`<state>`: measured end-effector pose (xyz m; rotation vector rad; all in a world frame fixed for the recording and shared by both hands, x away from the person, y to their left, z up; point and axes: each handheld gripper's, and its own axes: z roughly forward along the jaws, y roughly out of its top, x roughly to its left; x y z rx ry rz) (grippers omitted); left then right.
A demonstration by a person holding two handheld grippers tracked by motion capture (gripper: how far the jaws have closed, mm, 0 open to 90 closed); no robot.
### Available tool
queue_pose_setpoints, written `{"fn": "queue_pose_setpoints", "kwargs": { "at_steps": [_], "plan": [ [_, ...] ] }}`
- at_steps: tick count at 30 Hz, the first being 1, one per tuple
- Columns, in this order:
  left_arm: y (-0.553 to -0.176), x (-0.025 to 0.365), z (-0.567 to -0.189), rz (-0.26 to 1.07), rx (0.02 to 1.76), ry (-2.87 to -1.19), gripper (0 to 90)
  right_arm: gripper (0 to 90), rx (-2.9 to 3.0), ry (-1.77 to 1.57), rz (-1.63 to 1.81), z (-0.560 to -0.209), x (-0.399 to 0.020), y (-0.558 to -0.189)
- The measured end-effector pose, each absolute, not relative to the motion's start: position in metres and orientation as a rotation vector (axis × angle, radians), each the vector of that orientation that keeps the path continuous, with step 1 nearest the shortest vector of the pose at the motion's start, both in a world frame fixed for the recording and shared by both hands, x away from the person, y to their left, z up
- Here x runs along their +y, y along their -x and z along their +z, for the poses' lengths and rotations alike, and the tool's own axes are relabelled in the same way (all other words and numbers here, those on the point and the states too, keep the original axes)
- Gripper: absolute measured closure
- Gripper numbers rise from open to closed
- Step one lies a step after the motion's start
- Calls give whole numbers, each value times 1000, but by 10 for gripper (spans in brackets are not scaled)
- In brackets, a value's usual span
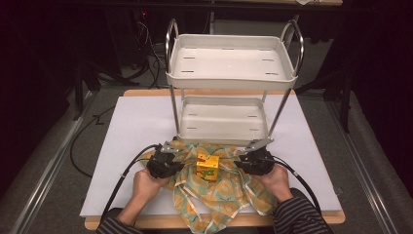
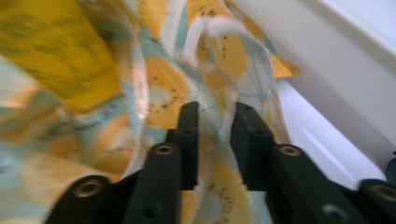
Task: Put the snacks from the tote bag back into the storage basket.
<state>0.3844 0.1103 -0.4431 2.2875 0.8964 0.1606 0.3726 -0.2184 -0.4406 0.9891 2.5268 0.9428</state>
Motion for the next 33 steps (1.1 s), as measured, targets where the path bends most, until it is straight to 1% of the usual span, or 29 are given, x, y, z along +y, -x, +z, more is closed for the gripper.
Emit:
{"fn": "queue_pose_setpoints", "kwargs": {
  "at_steps": [2, 4, 6, 10, 17, 20, 24, 26, 27, 28, 29, 30, 32, 33],
  "plan": [
    [-384, 112, -443, 169, 900, -2288, 854, 634, 2541, -989, 949, -438, -219, -368],
    [-384, 110, -444, 169, 895, -2296, 854, 612, 2542, -983, 946, -437, -221, -364],
    [-383, 110, -444, 170, 892, -2302, 854, 605, 2537, -986, 955, -434, -222, -361],
    [-384, 110, -444, 163, 894, -2306, 850, 576, 2448, -983, 1057, -417, -229, -351],
    [-385, 109, -446, 153, 900, -2315, 849, 530, 2316, -971, 1176, -400, -234, -348],
    [-386, 107, -448, 142, 903, -2317, 847, 531, 2305, -953, 1194, -393, -227, -353],
    [-386, 107, -449, 138, 905, -2328, 847, 535, 2322, -952, 1188, -394, -218, -360],
    [-385, 107, -449, 136, 902, -2329, 847, 562, 2344, -968, 1183, -398, -213, -368],
    [-385, 107, -449, 130, 895, -2337, 847, 617, 2384, -1005, 1173, -404, -210, -373],
    [-385, 107, -450, 122, 893, -2340, 847, 654, 2401, -1007, 1162, -406, -209, -374],
    [-385, 106, -450, 120, 893, -2343, 847, 654, 2401, -1007, 1162, -406, -209, -374],
    [-385, 106, -450, 113, 888, -2351, 847, 752, 2427, -1013, 1145, -411, -208, -377],
    [-386, 106, -451, 100, 893, -2345, 847, 829, 2447, -1019, 1135, -415, -208, -379],
    [-386, 106, -451, 100, 893, -2345, 848, 829, 2447, -1019, 1135, -415, -208, -379]
  ]
}}
